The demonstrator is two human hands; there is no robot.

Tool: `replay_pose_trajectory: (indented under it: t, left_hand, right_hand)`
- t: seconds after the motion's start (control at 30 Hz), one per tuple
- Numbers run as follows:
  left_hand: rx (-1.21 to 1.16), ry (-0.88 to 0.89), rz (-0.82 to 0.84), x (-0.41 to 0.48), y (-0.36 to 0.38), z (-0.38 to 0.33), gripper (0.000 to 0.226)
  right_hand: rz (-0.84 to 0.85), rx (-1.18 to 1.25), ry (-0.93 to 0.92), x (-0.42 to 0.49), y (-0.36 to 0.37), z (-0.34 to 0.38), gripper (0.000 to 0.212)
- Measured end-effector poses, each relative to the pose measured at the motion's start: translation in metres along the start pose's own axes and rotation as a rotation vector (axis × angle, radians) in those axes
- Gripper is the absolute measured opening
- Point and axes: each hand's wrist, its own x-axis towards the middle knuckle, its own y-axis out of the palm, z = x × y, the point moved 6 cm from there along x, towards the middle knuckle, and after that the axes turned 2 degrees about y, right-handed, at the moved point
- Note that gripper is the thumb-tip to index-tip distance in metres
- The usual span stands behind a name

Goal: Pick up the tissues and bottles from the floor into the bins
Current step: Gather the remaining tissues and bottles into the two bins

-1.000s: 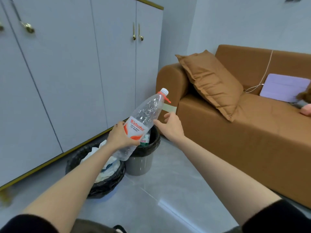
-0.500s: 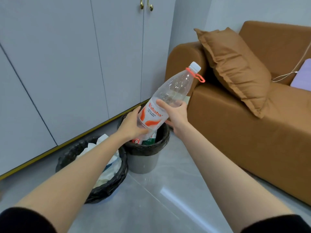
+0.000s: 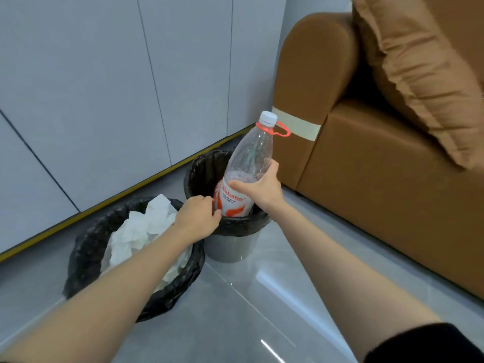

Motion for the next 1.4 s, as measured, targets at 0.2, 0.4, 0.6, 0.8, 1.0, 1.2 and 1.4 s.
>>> replay_pose_trajectory:
  t: [0.2,0.4,0.6,0.8,1.0,1.2,1.4]
  left_hand:
    - [-0.07,0.014,-0.023,-0.004,0.001,0.003,0.042]
    - [-0.1,0.041,-0.028,-0.008,-0.002,-0.001,0.046]
    - [-0.086,0.126,-0.016,-0.007,0.002,-0.004,0.054]
    - [-0.109,0.157,-0.054,-0.004,0.006,-0.005,0.027]
    - [-0.182,0.146,-0.053,0.014,0.011,-0.01,0.031]
    - [-0.221,0.146,-0.105,0.04,0.025,-0.025,0.033]
    - [-0.095,0.164,-0.069,0.044,0.036,-0.046,0.045]
  right_hand:
    - [-0.045,-0.141,0.09,0.01,0.007,-0.004,0.1]
    - [-0.149,-0.461,0.104,0.006,0.0,-0.025,0.068]
    - [-0.155,-0.562,-0.065,-0.008,-0.005,-0.016,0.04]
    - [-0.035,-0.633,-0.094,-0.01,-0.003,-0.032,0.026]
    - [-0.051,-0.575,-0.134,0.002,-0.001,-0.048,0.03]
    - [-0.05,-0.581,-0.165,0.013,-0.014,-0.054,0.035]
    - [-0.013,-0.616,-0.153,0.01,-0.025,-0.058,0.034]
